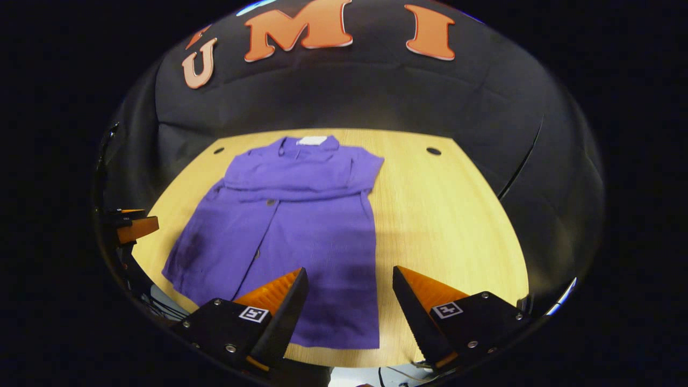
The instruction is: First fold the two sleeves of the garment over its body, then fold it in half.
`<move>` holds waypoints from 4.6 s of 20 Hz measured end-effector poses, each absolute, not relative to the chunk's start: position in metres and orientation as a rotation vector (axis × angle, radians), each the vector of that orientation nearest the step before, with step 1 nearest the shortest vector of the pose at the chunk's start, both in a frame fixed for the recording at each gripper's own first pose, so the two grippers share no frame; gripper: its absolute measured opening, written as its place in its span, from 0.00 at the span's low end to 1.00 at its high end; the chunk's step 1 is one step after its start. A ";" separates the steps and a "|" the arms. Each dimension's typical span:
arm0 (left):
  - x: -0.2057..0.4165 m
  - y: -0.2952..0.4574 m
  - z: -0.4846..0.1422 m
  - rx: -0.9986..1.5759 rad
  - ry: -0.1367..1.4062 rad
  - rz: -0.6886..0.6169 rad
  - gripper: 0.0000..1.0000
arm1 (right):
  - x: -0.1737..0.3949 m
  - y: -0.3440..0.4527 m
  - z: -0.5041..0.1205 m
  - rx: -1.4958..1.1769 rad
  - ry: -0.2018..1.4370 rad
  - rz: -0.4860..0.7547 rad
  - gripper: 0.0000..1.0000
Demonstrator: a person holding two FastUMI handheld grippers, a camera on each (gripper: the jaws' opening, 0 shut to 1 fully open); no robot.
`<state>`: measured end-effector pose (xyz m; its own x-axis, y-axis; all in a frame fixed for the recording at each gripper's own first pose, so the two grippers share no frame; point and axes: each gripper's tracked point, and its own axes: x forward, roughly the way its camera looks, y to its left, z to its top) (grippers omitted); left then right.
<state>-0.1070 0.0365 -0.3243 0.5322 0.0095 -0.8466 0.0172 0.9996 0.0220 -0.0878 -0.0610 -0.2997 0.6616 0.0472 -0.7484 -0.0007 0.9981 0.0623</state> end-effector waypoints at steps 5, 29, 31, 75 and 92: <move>-0.138 0.045 -0.379 0.007 1.214 -0.006 1.00 | -0.113 -0.056 -0.342 0.102 0.990 0.043 0.95; -0.164 0.049 -0.455 0.028 1.538 -0.092 0.94 | -0.155 -0.056 -0.395 0.136 1.325 -0.042 0.74; -0.164 0.044 -0.456 0.005 1.556 -0.086 0.69 | -0.156 -0.051 -0.394 0.162 1.333 -0.057 0.56; 0.168 0.022 -0.299 -0.177 1.334 -0.299 0.08 | 0.128 -0.040 -0.200 0.419 1.000 0.048 0.02; 0.292 0.006 -0.352 -0.233 1.319 -0.122 0.08 | 0.253 -0.073 -0.256 0.577 1.055 0.139 0.02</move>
<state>0.2920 0.0057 -0.3522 0.2477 -0.2197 -0.9436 -0.0435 0.9704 -0.2374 0.2530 -0.0726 -0.2558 0.4993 0.3768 -0.7802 0.1615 0.8442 0.5111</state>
